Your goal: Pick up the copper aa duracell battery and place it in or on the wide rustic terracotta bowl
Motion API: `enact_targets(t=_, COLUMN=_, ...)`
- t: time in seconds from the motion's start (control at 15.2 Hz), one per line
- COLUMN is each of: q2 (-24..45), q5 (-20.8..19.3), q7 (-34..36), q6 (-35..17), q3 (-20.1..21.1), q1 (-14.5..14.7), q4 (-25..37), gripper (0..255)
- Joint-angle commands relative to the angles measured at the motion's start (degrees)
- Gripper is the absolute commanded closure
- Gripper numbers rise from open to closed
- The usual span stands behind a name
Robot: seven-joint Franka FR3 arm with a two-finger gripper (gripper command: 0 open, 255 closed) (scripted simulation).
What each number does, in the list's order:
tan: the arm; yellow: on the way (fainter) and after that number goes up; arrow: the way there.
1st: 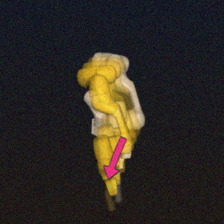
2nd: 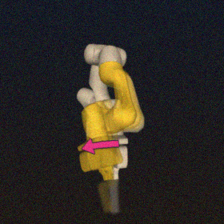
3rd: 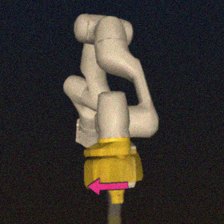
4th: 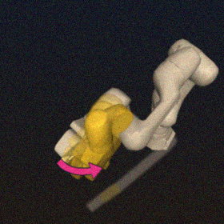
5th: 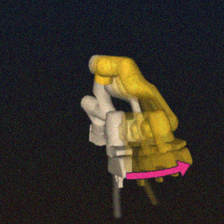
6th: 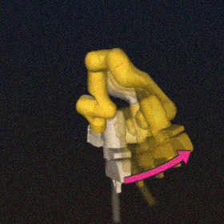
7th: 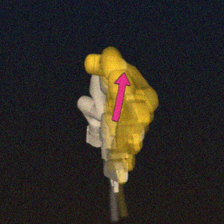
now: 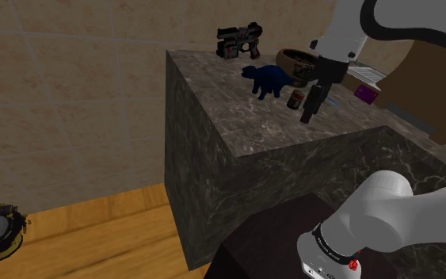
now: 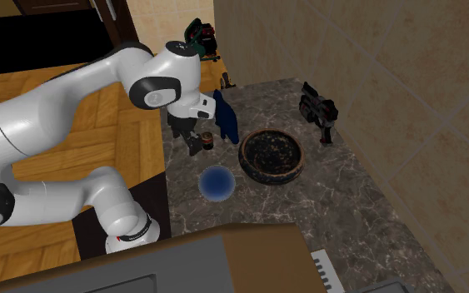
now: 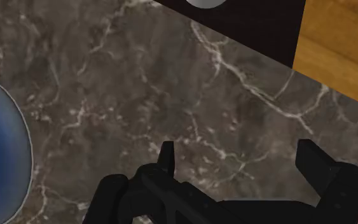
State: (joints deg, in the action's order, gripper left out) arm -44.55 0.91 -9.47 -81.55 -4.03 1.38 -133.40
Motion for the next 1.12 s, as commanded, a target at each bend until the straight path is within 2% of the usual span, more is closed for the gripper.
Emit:
enact_targets(t=0.0, q2=0.0, q5=0.0, q7=0.0, q6=0.0, q3=0.0, q1=0.0, q4=0.0, gripper=0)
enact_targets(t=0.46, q2=7.6, q5=-4.5, q7=-2.8, q6=-3.1, q3=-0.8, q1=-0.4, q4=12.0, gripper=0)
enact_targets(t=1.06, q2=5.8, q5=-4.7, q7=-2.7, q6=-8.6, q3=-1.0, q1=-0.5, q4=4.8, gripper=0)
